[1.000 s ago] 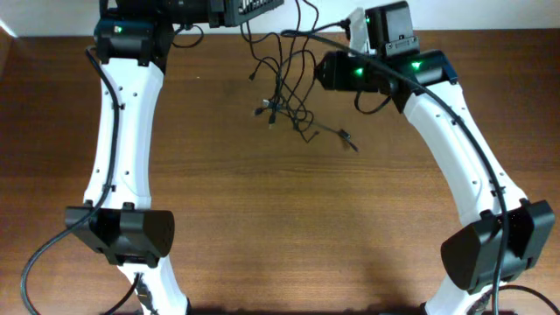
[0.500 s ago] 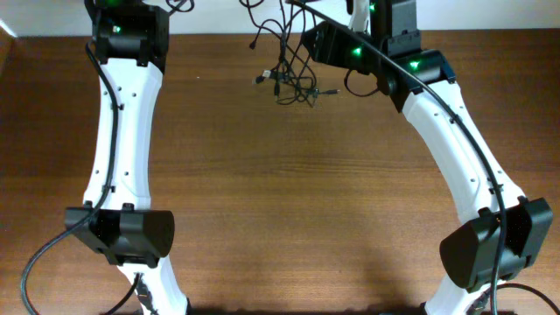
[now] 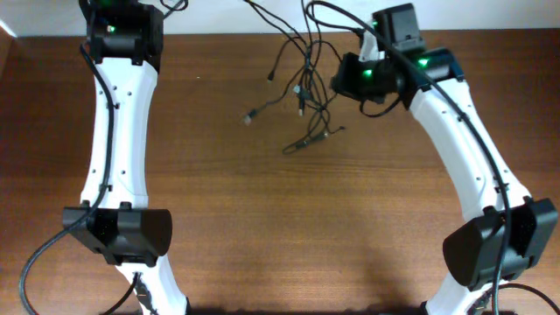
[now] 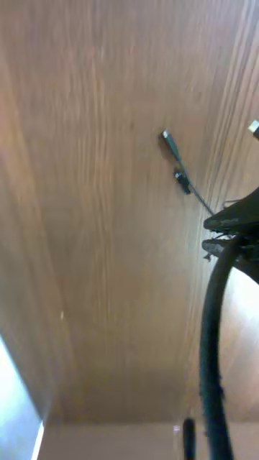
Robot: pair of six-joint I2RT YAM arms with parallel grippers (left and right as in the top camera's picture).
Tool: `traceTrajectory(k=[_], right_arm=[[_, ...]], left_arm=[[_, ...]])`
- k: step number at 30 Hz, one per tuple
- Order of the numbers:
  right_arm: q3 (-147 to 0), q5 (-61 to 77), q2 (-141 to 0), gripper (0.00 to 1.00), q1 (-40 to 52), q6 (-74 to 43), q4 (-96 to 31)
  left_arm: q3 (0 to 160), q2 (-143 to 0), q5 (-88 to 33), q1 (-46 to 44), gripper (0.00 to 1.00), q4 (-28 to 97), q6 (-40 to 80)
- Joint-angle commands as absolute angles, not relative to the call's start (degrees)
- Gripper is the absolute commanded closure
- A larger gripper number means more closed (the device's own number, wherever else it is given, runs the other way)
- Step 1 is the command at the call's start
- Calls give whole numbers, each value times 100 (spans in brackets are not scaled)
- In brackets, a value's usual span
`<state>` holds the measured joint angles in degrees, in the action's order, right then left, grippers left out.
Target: Untangle cables
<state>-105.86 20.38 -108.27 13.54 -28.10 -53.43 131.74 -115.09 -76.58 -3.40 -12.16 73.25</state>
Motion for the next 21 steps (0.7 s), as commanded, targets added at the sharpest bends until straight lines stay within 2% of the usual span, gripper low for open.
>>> traceTrajectory(k=[1,3,5,7,10,11,16,21], right_arm=[[-10608,1612,-10416,96,875,-2263,-5822],[-10608,1234,-10101,96,722,-2193,-6123],[-10608,642,-9736,96,681,-2117,-6482],[-10608,3,-9450,96,679,-2117,-6862],[-10608,-788,-9148,96,666,-2121,-7336],[-10608,-1133,-8954,96,633,-2143,-7542],[-10608,-1186,-8167,96,-25,-2141,-7743],[-10608,-1011,-7531,96,-1063,-2075,-8023]], left_arm=[[13235,-11476,-7607,-150,100,215,5022],[13235,-11476,-6836,-84,100,2095,3861],[13235,-11476,-5341,-71,100,3741,2875],[13235,-11476,-4003,-152,100,4709,2246],[13235,-11476,-2974,-250,100,5481,1616],[13235,-11476,-2296,-272,100,5863,1409],[13225,-11548,808,-268,100,6969,1315],[13225,-11760,1444,-167,92,7185,1313]])
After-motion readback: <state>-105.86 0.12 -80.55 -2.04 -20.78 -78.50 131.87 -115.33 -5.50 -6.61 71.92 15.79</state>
